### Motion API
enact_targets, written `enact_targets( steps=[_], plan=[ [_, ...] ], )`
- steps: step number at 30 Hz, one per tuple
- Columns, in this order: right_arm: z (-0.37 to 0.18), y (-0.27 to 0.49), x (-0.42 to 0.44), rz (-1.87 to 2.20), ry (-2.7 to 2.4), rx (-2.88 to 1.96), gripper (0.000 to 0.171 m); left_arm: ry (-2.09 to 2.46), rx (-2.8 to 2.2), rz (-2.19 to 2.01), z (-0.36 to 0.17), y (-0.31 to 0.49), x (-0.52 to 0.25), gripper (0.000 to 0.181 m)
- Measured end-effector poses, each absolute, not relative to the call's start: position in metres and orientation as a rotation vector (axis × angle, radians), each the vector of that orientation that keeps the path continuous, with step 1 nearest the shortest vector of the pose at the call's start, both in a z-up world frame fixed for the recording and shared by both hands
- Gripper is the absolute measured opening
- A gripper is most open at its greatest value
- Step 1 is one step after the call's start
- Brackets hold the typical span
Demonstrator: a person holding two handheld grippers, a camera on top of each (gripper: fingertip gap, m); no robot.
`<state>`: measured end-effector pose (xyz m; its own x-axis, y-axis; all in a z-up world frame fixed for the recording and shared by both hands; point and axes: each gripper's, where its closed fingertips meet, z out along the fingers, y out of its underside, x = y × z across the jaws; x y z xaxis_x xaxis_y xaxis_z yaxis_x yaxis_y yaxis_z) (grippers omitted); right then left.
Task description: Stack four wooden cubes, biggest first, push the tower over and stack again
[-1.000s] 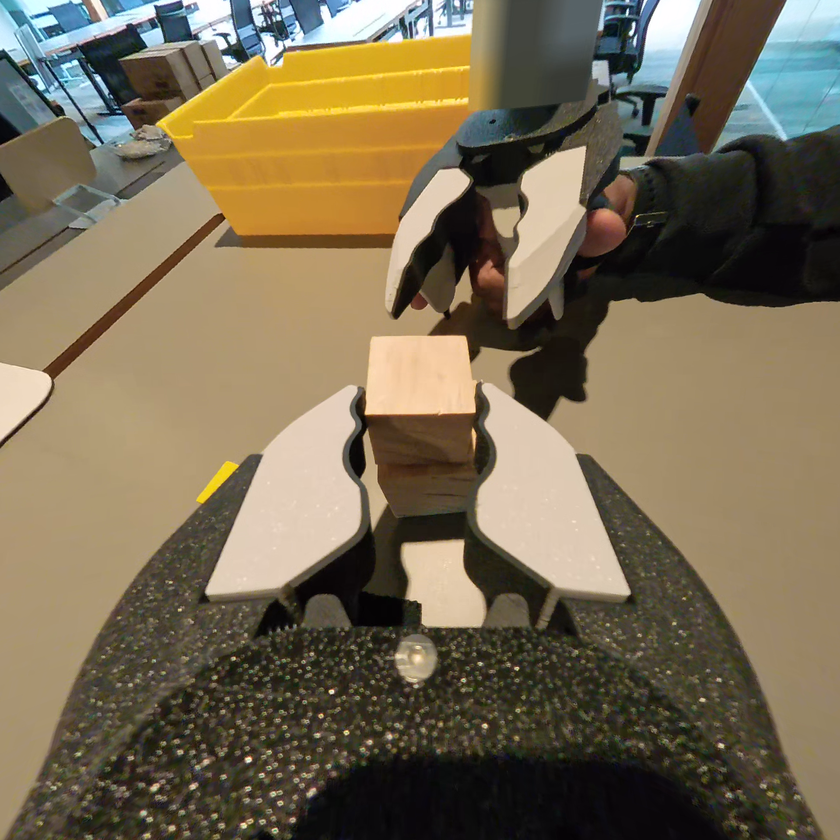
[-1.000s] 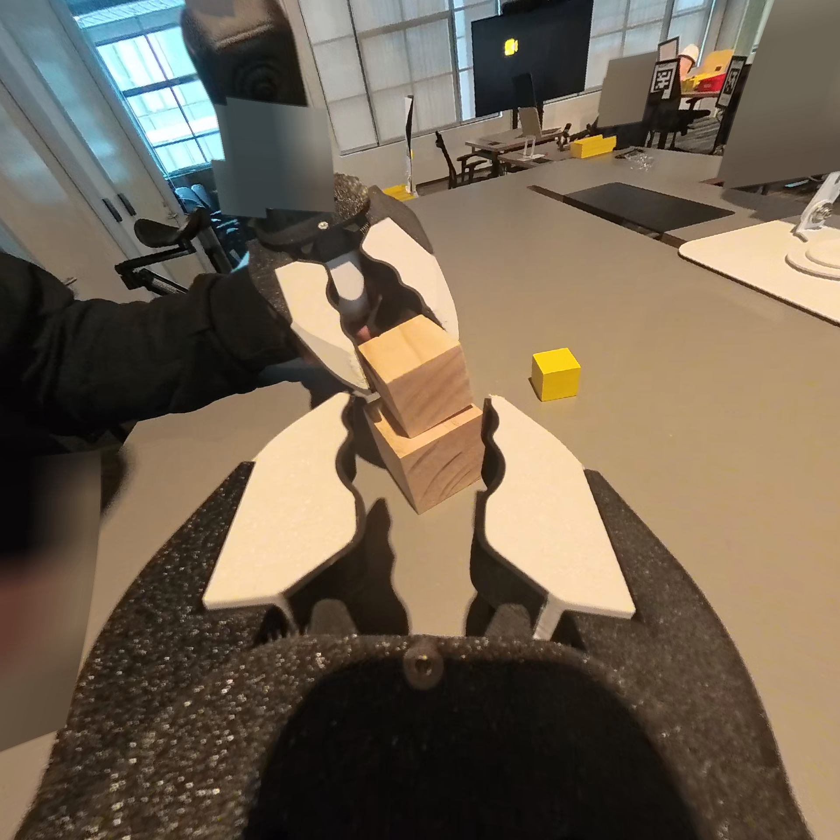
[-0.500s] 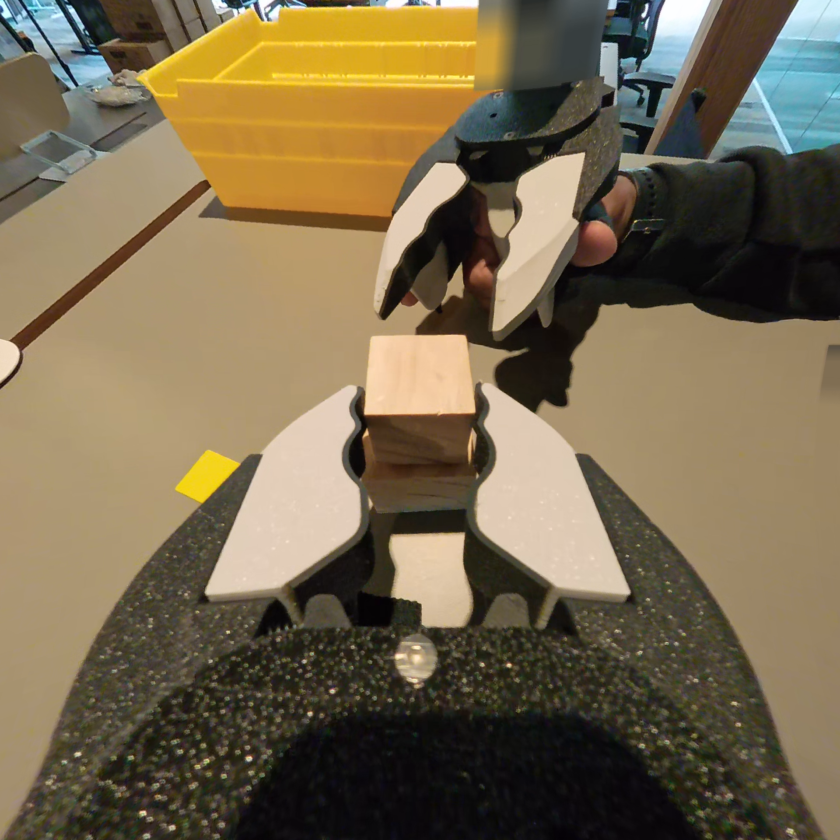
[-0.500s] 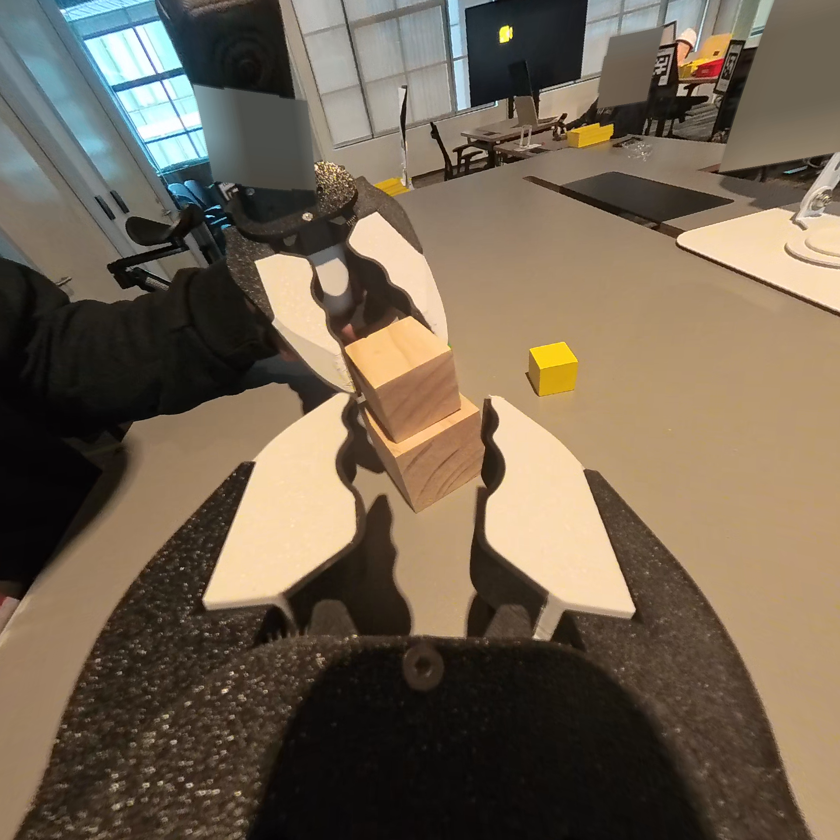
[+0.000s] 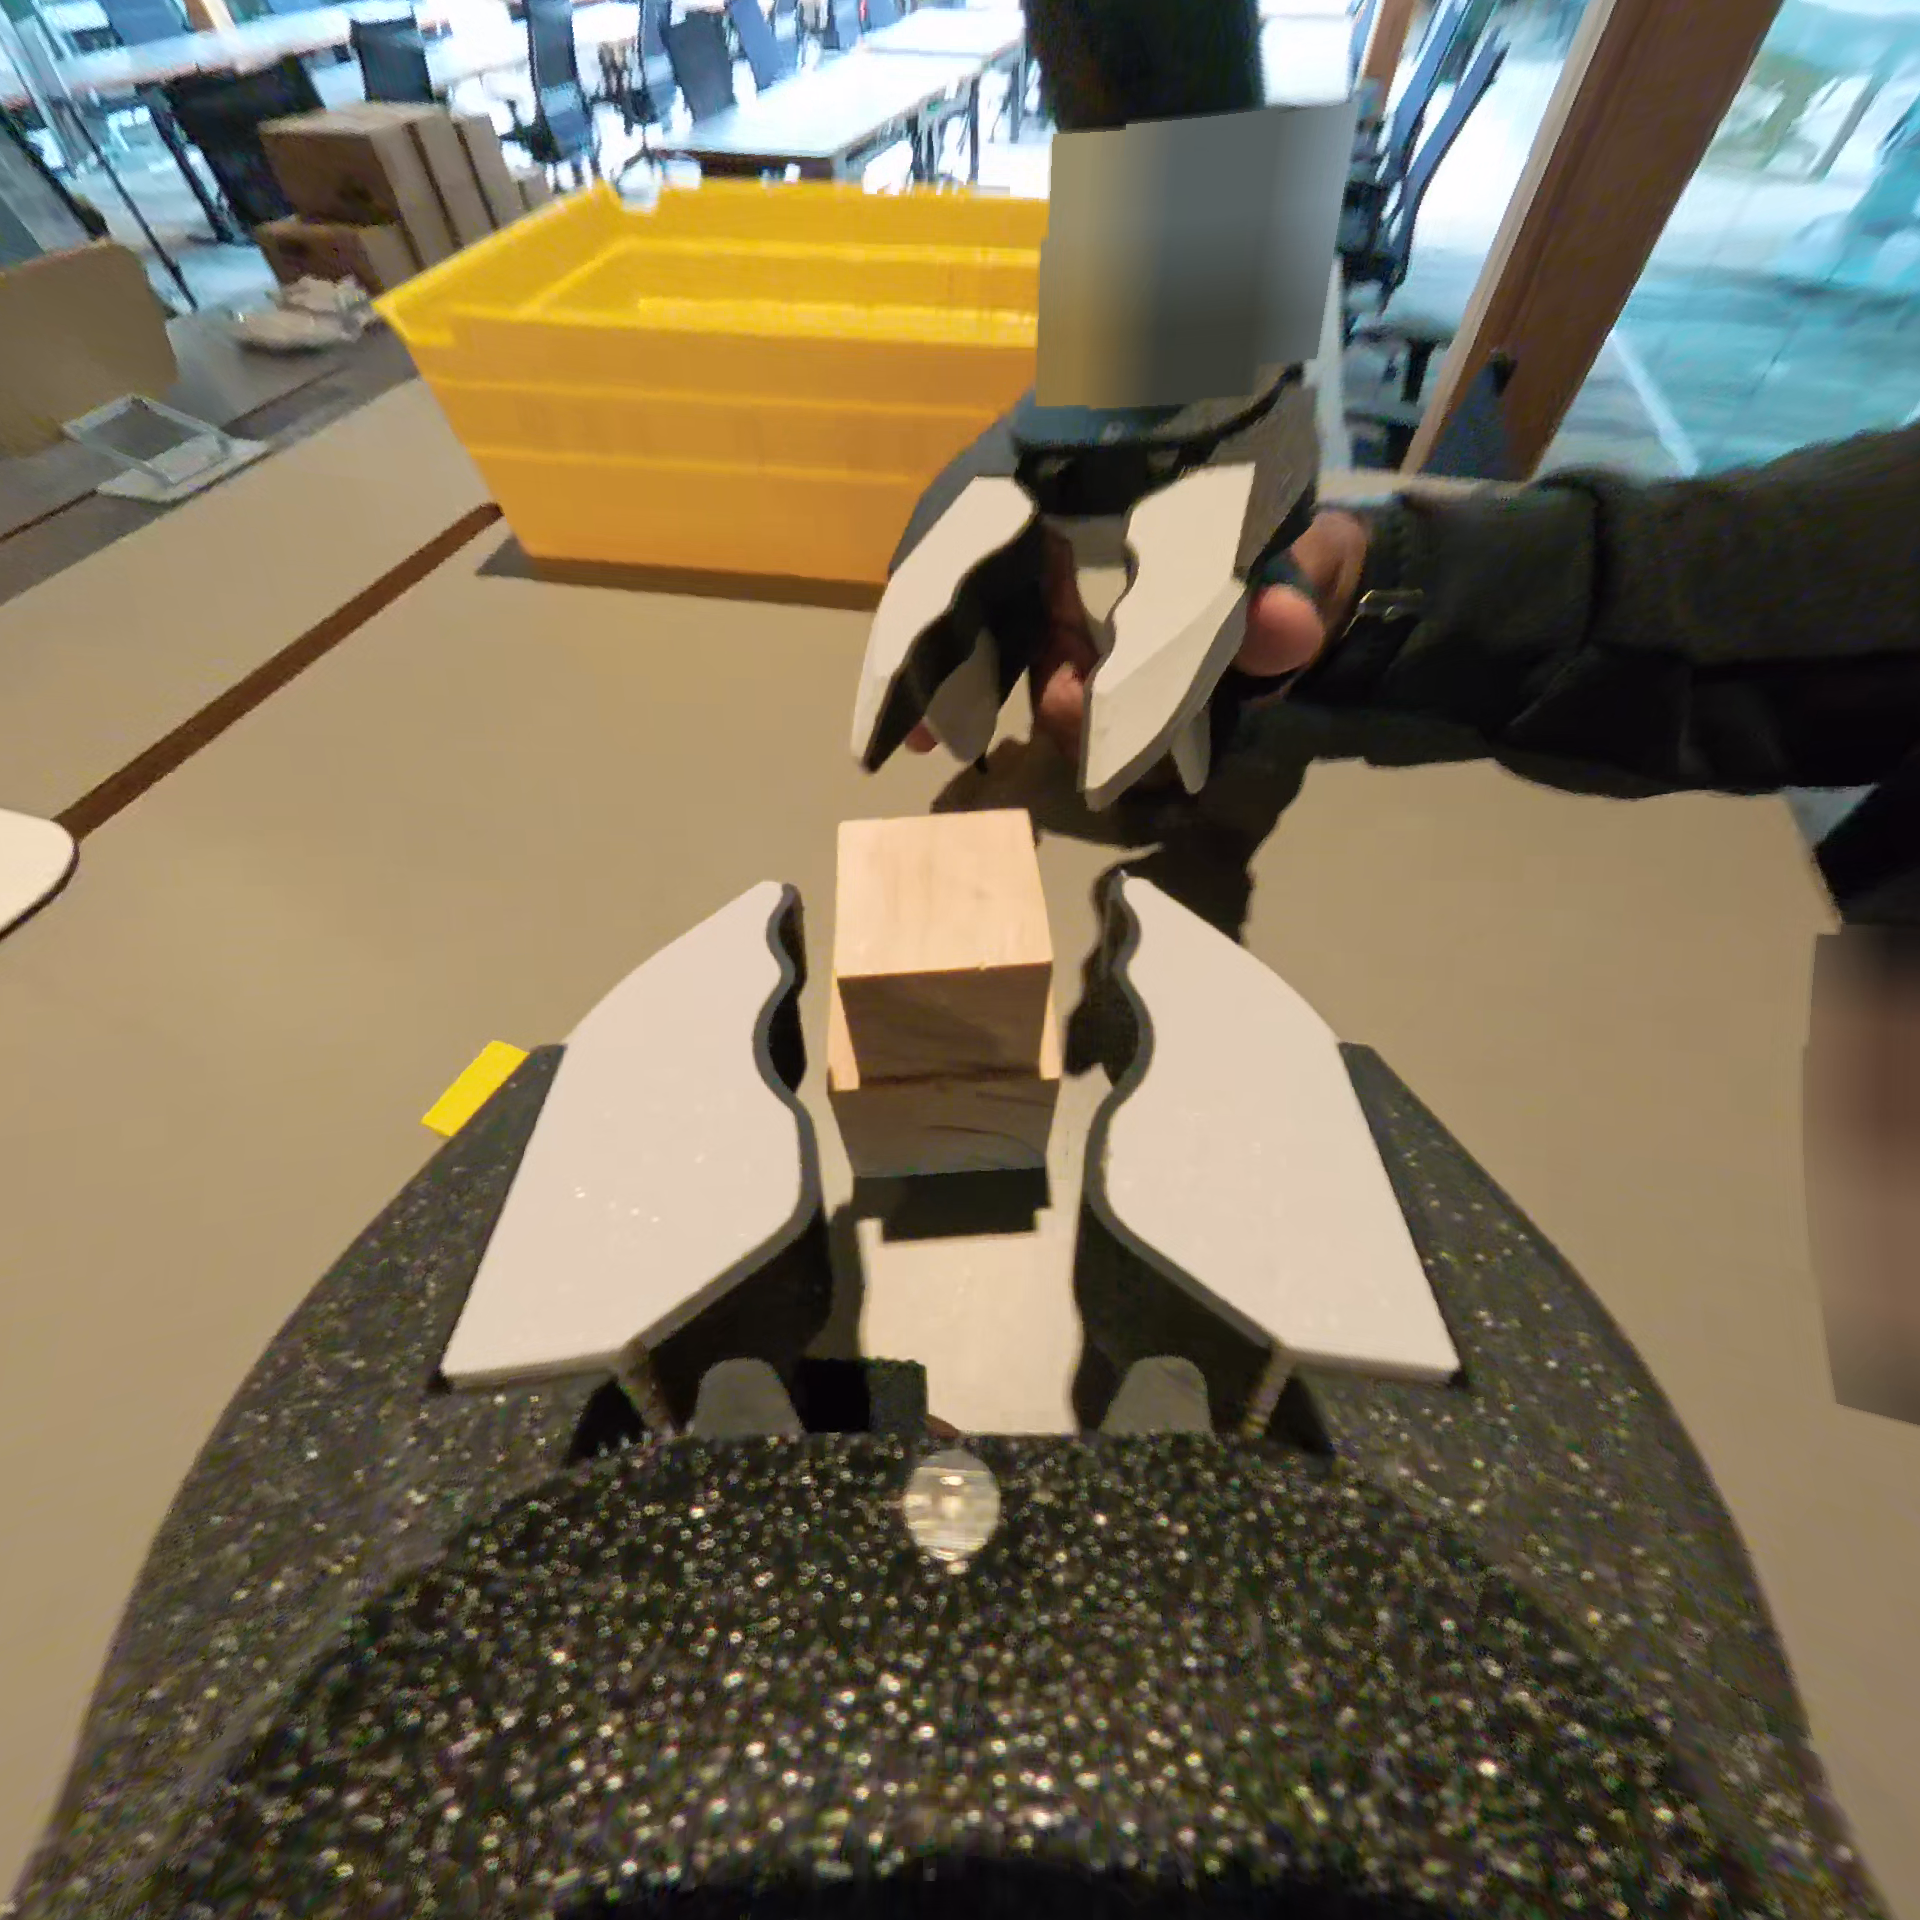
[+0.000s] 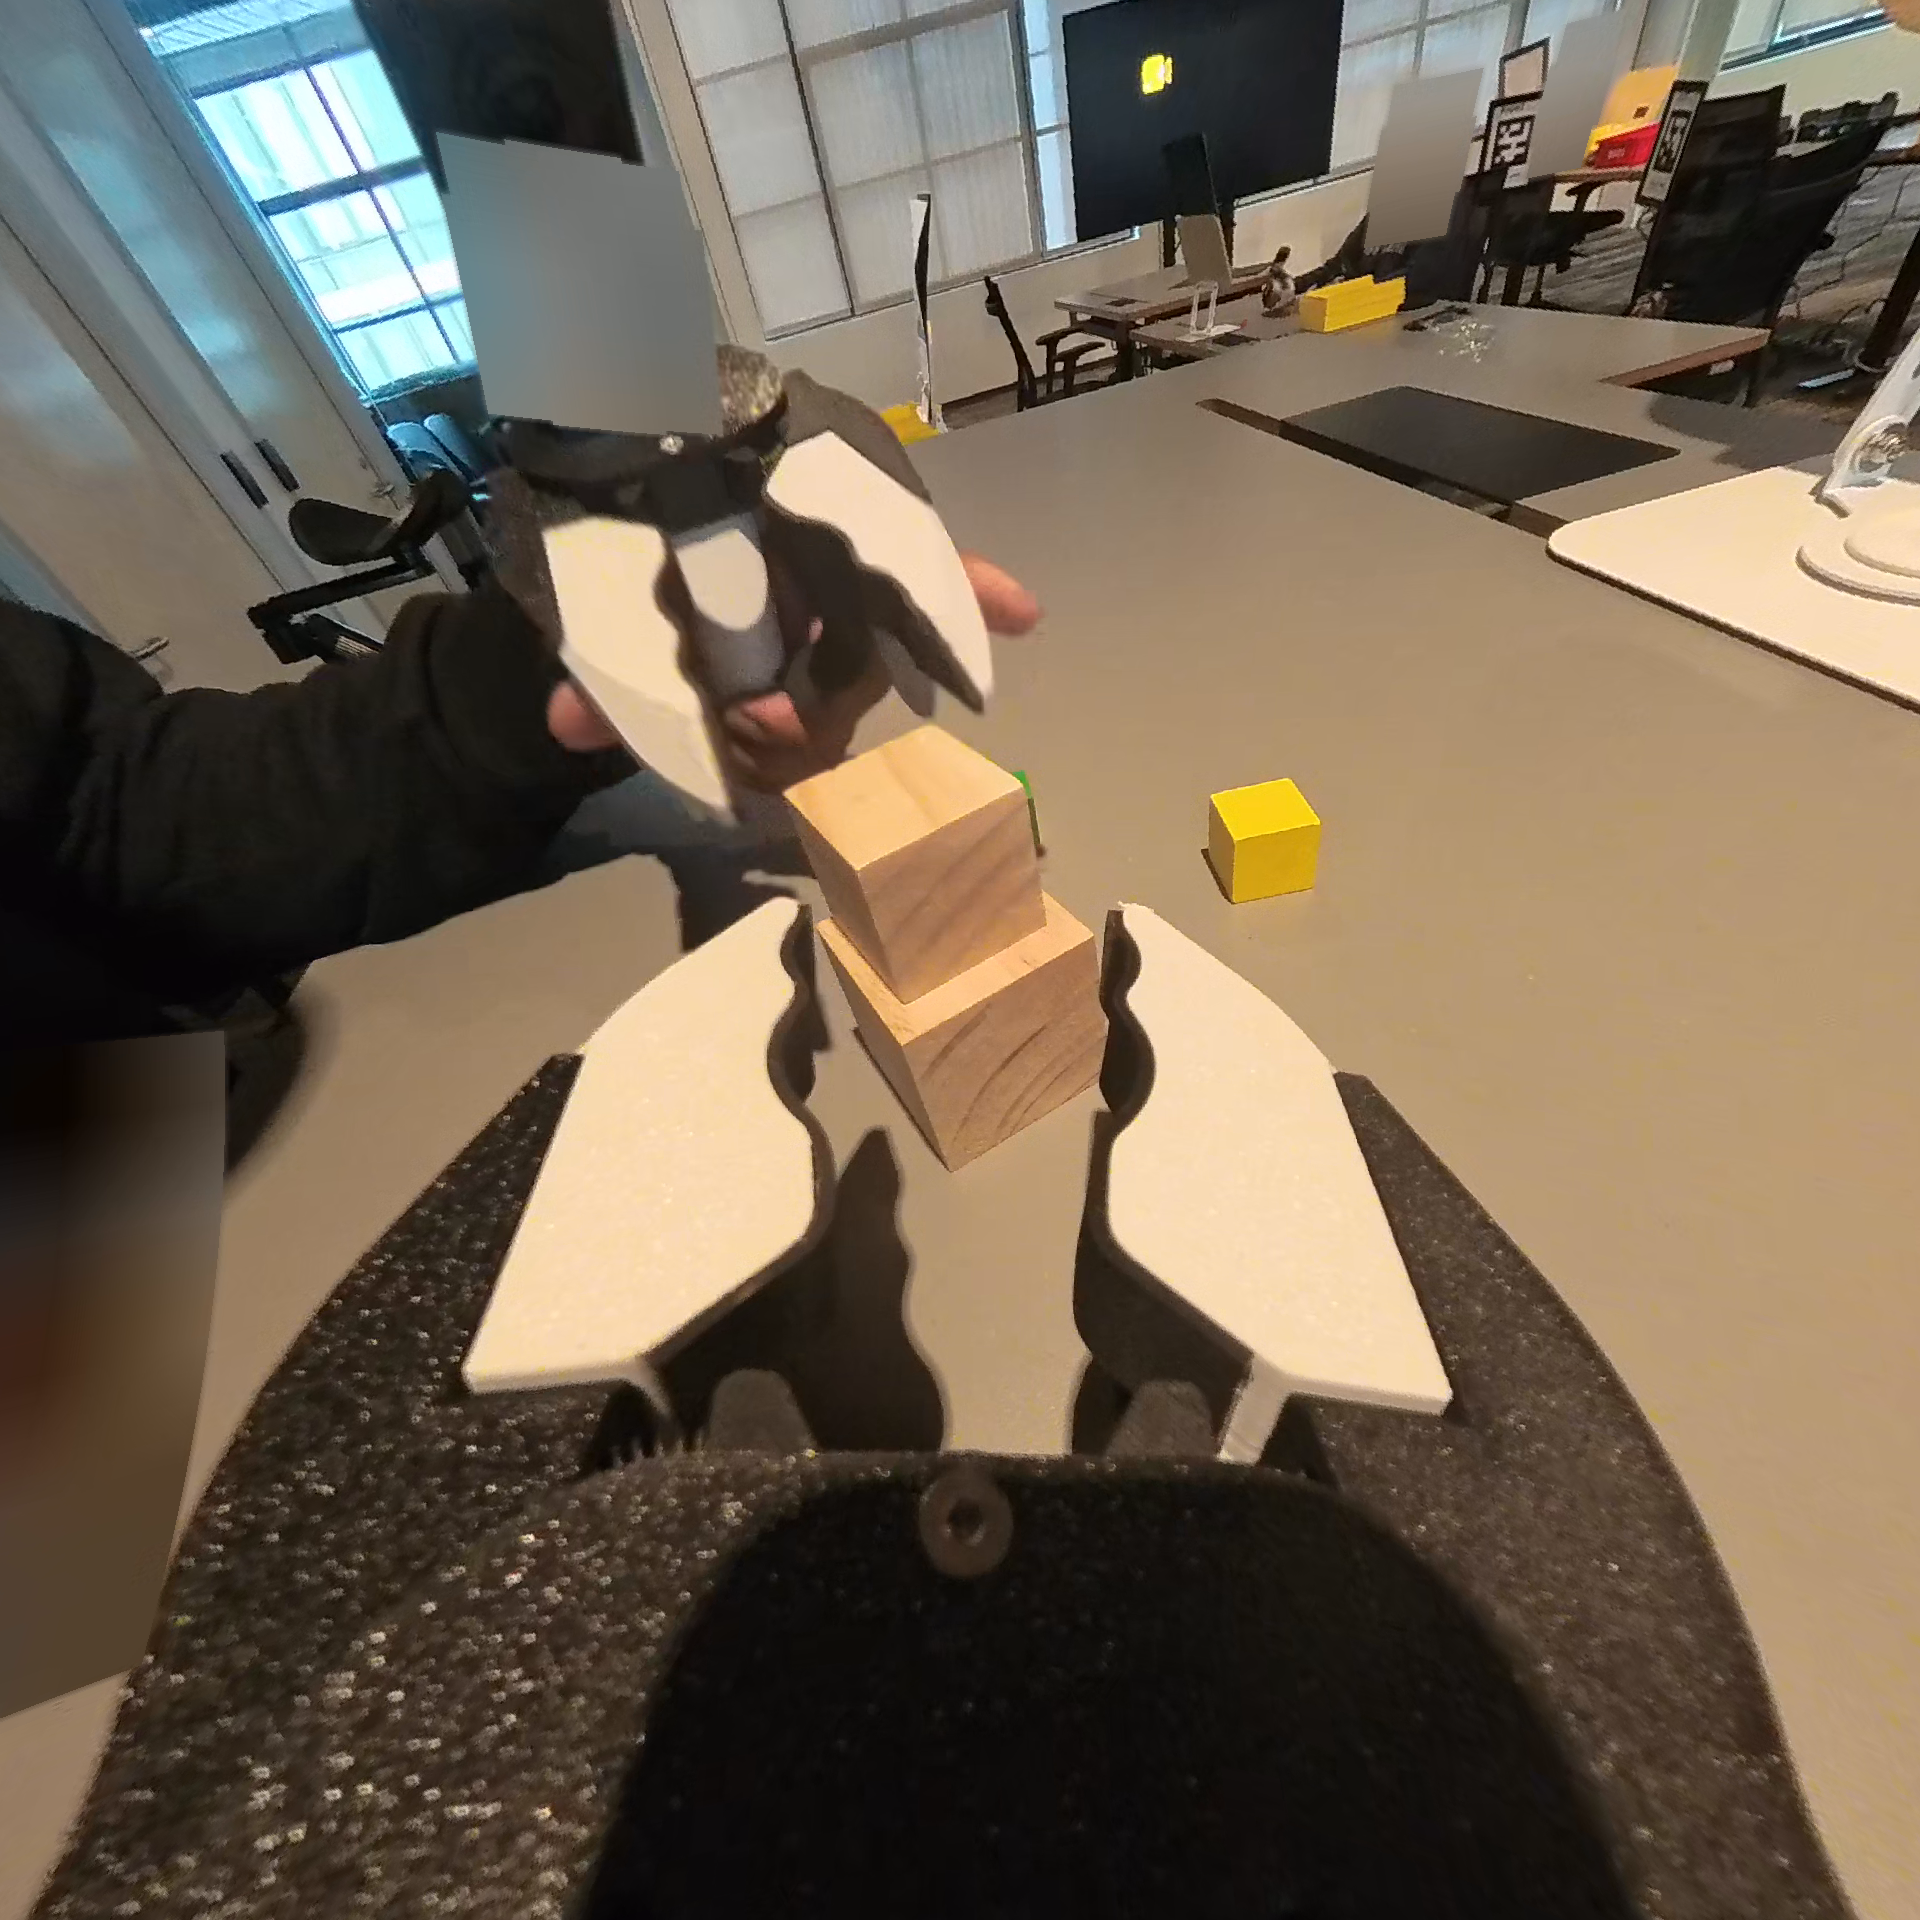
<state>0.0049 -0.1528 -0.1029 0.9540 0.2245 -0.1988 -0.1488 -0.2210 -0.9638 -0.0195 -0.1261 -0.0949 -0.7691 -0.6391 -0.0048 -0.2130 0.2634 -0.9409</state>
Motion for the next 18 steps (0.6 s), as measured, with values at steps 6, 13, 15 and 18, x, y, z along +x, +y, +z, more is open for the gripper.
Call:
enact_targets(
  steps=[6, 13, 15, 18],
  plan=[
    [-0.103, -0.153, 0.005, 0.341, -0.057, -1.762, 0.053, 2.041, -0.800, -1.468, -0.078, -0.079, -0.024, 0.063],
    [-0.104, -0.152, 0.007, 0.336, -0.041, -1.770, 0.053, 1.960, -1.046, -1.181, -0.115, -0.005, -0.006, 0.055],
    [-0.104, -0.152, 0.009, 0.323, -0.032, -1.769, 0.053, 1.963, -1.063, -1.122, -0.123, -0.005, 0.001, 0.054],
    [-0.104, -0.152, 0.016, 0.230, -0.028, -1.773, 0.051, 1.951, -1.064, -1.034, -0.134, -0.005, 0.011, 0.054]
  ],
)
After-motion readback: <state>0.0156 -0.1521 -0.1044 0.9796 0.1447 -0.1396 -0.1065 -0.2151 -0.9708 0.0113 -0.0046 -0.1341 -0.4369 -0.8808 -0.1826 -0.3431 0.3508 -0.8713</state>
